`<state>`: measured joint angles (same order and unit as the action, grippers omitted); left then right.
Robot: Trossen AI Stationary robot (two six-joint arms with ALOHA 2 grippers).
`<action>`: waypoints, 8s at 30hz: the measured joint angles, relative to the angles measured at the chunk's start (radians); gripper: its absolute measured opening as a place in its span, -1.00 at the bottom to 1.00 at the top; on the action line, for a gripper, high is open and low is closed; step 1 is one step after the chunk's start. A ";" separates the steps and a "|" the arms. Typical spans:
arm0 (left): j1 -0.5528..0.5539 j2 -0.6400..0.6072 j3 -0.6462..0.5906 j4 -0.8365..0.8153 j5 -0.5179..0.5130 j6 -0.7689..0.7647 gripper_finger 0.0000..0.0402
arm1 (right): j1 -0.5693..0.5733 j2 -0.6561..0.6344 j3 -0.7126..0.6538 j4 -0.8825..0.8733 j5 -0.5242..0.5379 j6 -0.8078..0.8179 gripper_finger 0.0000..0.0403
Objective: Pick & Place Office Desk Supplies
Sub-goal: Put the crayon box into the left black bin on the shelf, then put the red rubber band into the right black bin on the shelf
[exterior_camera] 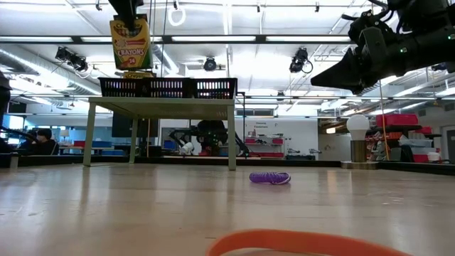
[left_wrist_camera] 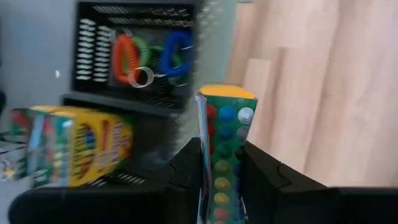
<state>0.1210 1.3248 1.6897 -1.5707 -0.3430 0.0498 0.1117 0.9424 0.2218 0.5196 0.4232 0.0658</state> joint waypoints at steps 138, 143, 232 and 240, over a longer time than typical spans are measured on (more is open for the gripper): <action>-0.020 -0.157 -0.512 0.182 -0.279 -0.243 -0.97 | 0.000 0.000 0.000 0.016 -0.015 0.016 -0.93; -0.020 -0.158 -0.512 0.180 -0.334 -0.240 -0.97 | 0.000 0.000 0.000 0.016 -0.014 0.016 -0.93; 0.412 -0.158 -0.452 0.598 -0.416 0.207 -0.74 | 0.000 0.000 0.000 0.015 -0.014 0.014 -0.93; 0.411 -0.158 -0.410 0.592 -0.416 0.202 -0.63 | 0.000 0.000 0.000 0.015 -0.014 0.015 -0.93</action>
<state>0.5318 1.1667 1.2799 -0.9784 -0.7591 0.2517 0.1116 0.9421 0.2218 0.5350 0.4088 0.0805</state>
